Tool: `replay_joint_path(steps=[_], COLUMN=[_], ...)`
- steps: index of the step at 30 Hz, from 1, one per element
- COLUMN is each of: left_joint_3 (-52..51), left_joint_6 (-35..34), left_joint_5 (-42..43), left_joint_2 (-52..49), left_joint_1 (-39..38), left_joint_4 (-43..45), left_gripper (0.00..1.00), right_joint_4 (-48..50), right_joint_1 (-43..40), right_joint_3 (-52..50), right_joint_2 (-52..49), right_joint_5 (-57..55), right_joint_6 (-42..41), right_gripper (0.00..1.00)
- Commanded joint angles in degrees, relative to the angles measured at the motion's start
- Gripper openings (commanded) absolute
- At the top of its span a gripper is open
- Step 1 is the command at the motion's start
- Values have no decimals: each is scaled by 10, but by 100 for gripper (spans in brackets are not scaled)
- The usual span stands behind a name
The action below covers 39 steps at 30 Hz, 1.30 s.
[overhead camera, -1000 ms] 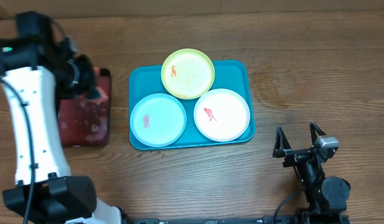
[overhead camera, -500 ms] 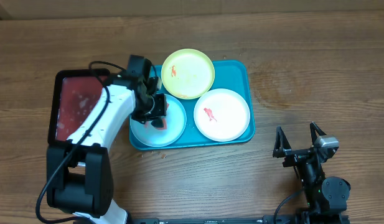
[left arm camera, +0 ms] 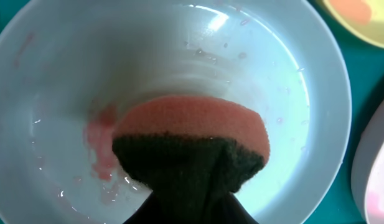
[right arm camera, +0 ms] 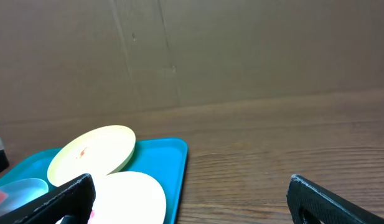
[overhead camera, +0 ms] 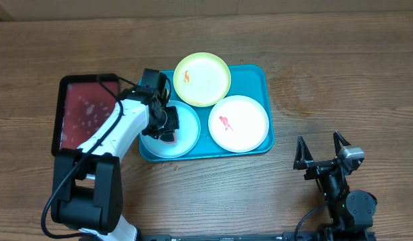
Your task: Clean dirty plates on tray and stack at the side
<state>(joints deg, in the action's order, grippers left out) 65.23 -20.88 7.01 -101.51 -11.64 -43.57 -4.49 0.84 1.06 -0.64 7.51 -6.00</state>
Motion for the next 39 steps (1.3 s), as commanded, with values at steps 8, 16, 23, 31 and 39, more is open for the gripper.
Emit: replay_joint_path(steps=[8, 16, 23, 31, 39], left_joint_3=[46, 223, 329, 290, 279], left_joint_6=[-3, 38, 32, 0, -2], left_joint_5=[5, -12, -80, -69, -69], left_joint_2=[8, 8, 8, 6, 6], left_joint_1=[12, 43, 108, 162, 161], left_joint_4=[-44, -207, -317, -318, -307], left_gripper=[34, 71, 100, 100, 100], right_joint_4=[3, 3, 3, 6, 67], right_joint_1=[3, 3, 3, 3, 3], right_joint_3=[-6, -6, -6, -6, -6], right_joint_2=[4, 4, 4, 4, 4], right_joint_5=[0, 0, 0, 1, 270], right_joint_6=[0, 0, 0, 0, -176], right_gripper=[100, 100, 100, 100, 100])
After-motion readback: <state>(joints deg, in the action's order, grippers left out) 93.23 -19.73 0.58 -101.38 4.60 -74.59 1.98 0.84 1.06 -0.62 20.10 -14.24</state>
